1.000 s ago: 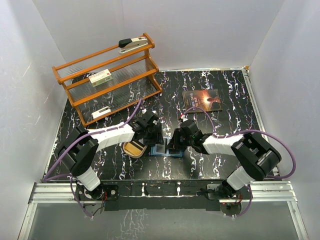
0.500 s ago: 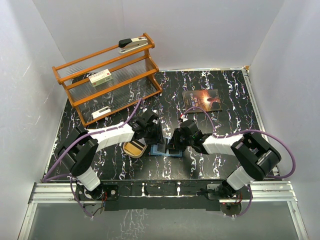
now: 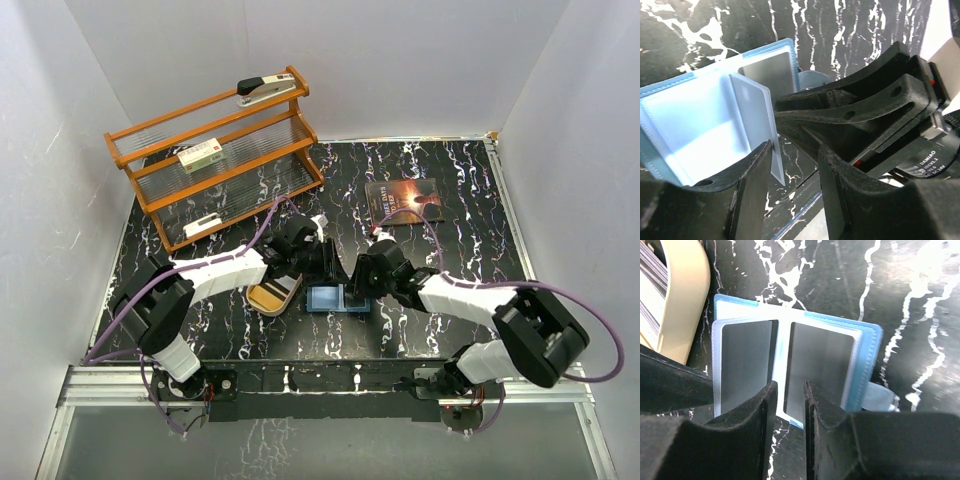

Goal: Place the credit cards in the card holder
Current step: Turn over the card slot in the card holder, then adjust the credit card in the storage box.

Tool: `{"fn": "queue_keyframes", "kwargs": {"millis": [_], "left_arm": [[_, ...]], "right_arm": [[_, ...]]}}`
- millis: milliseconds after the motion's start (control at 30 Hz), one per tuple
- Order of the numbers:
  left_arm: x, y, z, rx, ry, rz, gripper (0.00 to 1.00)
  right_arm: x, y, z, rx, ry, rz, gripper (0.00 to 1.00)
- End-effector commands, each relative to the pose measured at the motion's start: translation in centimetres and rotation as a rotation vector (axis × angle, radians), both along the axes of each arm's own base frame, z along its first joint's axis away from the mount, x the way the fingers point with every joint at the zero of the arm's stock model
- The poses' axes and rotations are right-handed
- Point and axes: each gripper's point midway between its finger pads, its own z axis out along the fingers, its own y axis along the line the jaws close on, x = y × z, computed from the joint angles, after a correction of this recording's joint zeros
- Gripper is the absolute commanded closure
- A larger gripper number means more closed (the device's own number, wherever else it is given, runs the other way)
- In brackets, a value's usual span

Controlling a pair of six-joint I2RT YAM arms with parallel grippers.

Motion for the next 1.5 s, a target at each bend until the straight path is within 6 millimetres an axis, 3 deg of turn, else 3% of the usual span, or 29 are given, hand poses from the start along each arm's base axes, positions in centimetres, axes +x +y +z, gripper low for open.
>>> {"fn": "queue_keyframes", "kwargs": {"millis": [0, 200, 367, 567, 800, 967, 1100, 1300, 1467], "left_arm": [[-0.9, -1.7, 1.5, -0.111, 0.025, -0.062, 0.59], [-0.9, -3.7, 2.3, -0.189, 0.045, -0.116, 0.59], [-0.5, -2.6, 2.2, -0.126, 0.015, -0.081, 0.59], [1.2, 2.3, 2.5, 0.079, -0.072, 0.039, 0.54], [2.8, 9.9, 3.2, 0.171, -0.070, 0.195, 0.53], [2.9, 16.1, 3.3, 0.269, -0.074, 0.318, 0.47], [2.3, 20.4, 2.8, 0.331, -0.049, 0.428, 0.45], [1.3, 22.3, 0.7, 0.248, 0.068, 0.507, 0.48], [1.3, 22.2, -0.5, 0.166, 0.102, 0.518, 0.50]], "right_arm": [[1.6, -2.6, 2.9, -0.090, -0.127, -0.083, 0.74], [1.7, -5.4, 6.7, -0.096, -0.232, -0.196, 0.72], [1.7, -5.8, 10.5, -0.040, -0.330, -0.207, 0.67], [2.4, -4.2, 13.6, 0.030, -0.383, -0.159, 0.61], [3.4, -1.0, 14.3, 0.083, -0.363, -0.074, 0.51], [4.1, 2.0, 15.8, 0.125, -0.382, 0.050, 0.38], [4.4, 3.8, 15.9, 0.092, -0.372, 0.159, 0.24], [5.6, 6.0, 16.9, 0.089, -0.395, 0.223, 0.17], [6.5, 8.1, 16.4, 0.078, -0.373, 0.262, 0.07]]}}
